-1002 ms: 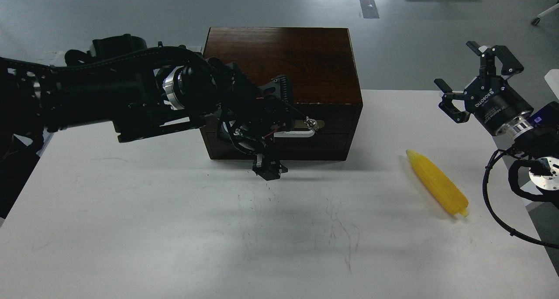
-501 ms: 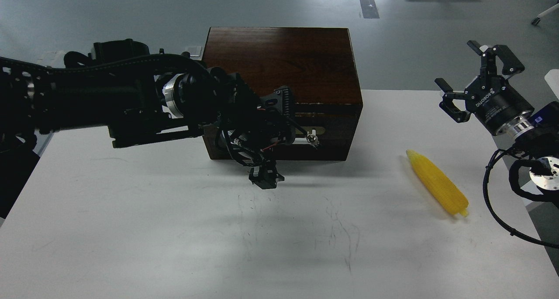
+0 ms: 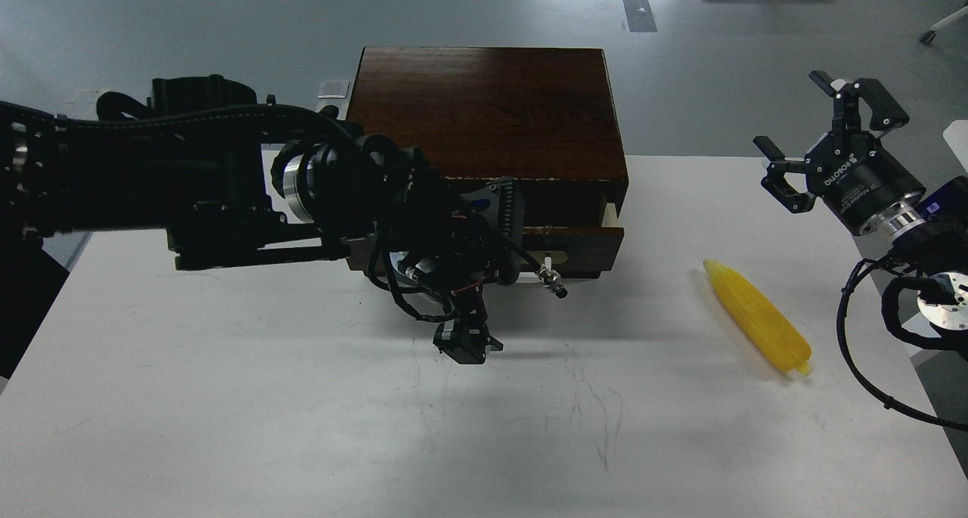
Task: Put corn in drawer with both arms
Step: 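Pull the drawer open toward the robot with the left gripper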
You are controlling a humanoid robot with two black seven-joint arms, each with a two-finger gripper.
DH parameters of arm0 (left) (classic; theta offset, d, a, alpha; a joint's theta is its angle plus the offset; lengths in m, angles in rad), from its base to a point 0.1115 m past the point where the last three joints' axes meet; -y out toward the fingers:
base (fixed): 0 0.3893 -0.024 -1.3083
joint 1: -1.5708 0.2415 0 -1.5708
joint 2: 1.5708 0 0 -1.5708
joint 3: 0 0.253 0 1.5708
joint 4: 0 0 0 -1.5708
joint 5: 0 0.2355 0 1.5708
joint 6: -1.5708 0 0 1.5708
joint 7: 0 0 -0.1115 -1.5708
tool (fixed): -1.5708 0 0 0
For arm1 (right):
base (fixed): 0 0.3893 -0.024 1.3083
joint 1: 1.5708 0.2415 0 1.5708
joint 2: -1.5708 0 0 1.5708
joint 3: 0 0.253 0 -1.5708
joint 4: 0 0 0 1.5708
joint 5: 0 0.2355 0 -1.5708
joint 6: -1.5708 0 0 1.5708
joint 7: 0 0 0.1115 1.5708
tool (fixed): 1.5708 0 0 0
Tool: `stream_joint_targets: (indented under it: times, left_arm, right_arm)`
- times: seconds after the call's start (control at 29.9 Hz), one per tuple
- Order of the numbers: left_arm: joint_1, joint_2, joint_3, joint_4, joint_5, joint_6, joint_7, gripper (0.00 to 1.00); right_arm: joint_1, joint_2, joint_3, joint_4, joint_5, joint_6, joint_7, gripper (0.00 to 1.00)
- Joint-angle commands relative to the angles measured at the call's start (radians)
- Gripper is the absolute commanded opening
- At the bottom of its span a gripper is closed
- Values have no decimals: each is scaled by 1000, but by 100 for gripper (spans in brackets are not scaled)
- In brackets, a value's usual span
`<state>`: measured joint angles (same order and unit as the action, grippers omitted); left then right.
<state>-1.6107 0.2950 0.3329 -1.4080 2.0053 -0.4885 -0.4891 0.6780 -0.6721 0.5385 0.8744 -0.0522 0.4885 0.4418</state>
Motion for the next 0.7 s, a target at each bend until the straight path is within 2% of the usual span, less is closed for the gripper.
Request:
stream_joint_targets:
  times: [0.0,0.43,0.6,0.67]
  left_arm:
    - [-9,9,0,-41,0,0,0,98]
    - [-40,19,-15,-83,-16,0,0,98]
    - [-72,70,-80,-86,-235,0,0,98]
    - [-71,113,-187,-83,-386,0,0,98]
  right_arm:
    - [0,0,0,0,0,0,0,100]
    - [-6,-14,0,3,0,0,0,100]
    - [-6,-24,0,5,2,0,0,100]
    - [-6,-27,1,5,2,0,0,100]
